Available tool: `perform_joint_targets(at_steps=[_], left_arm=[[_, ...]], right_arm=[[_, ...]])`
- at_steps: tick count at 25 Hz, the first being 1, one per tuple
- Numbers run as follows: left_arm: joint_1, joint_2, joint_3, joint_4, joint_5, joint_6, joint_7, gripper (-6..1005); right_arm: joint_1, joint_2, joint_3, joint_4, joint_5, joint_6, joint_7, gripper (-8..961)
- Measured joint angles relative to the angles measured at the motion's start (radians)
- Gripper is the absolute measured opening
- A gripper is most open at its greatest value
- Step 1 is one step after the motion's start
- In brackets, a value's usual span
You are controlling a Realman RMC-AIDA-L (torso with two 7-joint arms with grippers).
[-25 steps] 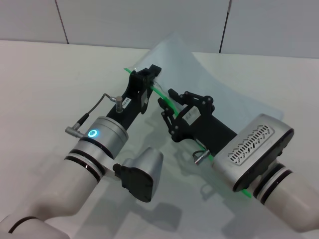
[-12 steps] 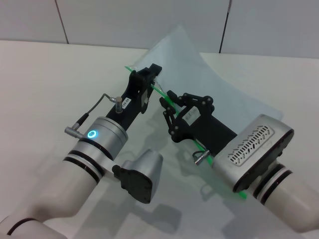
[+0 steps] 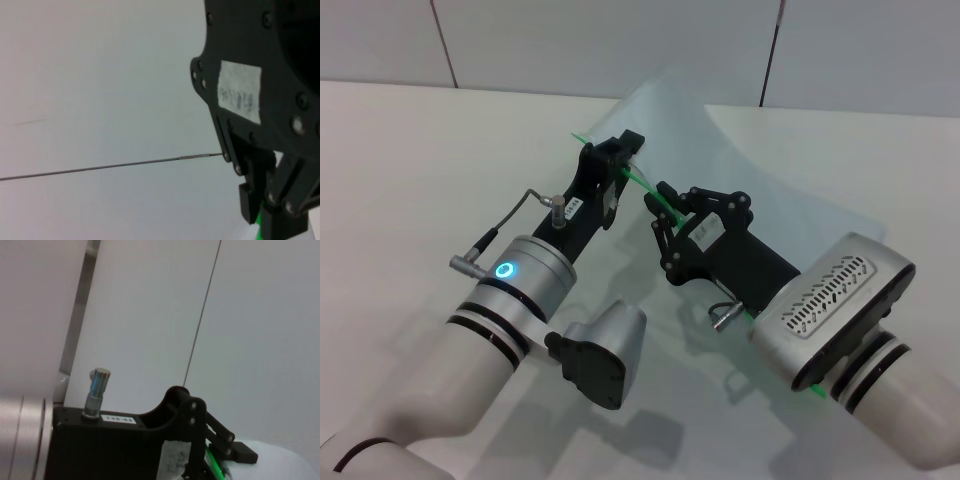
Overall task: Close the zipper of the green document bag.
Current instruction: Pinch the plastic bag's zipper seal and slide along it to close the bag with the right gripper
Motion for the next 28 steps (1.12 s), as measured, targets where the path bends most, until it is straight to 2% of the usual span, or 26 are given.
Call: perform_joint_targets(at_steps=[23,28], left_arm=[[0.0,0.0,0.001,-0.004,0.0,0.01,0.0,91],[0.0,0.0,0.002,-0.006,0.001,0.011,0.001,93]], right_arm=[[-0.004,0.002,0.0,0.005,0.0,0.004,-0.022,115],[-0.005,0.003,0.0,0.003,-0.001,0.009,-0.03,73]])
